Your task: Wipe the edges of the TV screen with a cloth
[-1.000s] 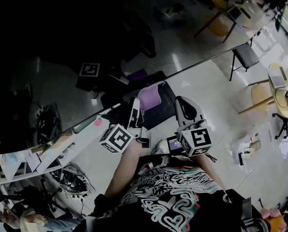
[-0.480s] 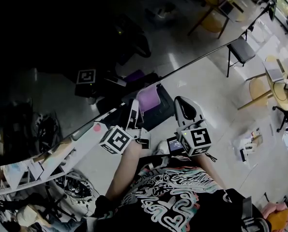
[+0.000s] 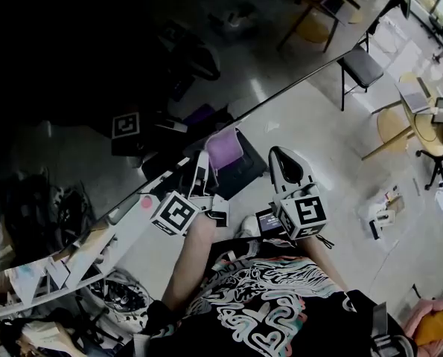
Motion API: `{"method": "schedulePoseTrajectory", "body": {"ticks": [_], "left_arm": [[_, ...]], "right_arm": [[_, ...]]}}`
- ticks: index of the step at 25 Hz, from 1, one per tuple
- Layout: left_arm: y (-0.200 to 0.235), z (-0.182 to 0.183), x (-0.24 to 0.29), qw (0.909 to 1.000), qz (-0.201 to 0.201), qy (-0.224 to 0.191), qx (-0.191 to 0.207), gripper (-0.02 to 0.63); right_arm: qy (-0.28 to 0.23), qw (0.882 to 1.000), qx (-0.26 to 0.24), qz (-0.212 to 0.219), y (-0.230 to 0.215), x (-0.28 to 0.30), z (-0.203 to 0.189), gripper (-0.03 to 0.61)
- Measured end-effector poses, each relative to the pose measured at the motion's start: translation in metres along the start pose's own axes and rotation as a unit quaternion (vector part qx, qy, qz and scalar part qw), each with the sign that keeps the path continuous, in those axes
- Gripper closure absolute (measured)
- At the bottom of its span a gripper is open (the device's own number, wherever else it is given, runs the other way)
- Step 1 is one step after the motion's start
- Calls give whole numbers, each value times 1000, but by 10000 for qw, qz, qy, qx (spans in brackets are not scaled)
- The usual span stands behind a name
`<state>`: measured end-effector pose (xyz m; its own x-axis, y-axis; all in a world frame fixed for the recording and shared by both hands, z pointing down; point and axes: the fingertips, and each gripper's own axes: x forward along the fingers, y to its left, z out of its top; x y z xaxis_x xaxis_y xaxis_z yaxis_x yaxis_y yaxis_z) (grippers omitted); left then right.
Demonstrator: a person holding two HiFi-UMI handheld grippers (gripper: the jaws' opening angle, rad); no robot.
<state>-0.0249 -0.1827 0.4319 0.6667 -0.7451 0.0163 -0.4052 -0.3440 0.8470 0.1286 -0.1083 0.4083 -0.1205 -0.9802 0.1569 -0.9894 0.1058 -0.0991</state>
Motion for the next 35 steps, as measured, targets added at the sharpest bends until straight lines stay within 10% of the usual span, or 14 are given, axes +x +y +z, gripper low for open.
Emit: {"method": "schedulePoseTrajectory", "body": {"ticks": [35], "left_arm": [[-19, -33, 48, 9993, -162, 306, -174, 522]], "right_arm": [[-11, 9970, 284, -722, -63, -33, -8, 548]]}}
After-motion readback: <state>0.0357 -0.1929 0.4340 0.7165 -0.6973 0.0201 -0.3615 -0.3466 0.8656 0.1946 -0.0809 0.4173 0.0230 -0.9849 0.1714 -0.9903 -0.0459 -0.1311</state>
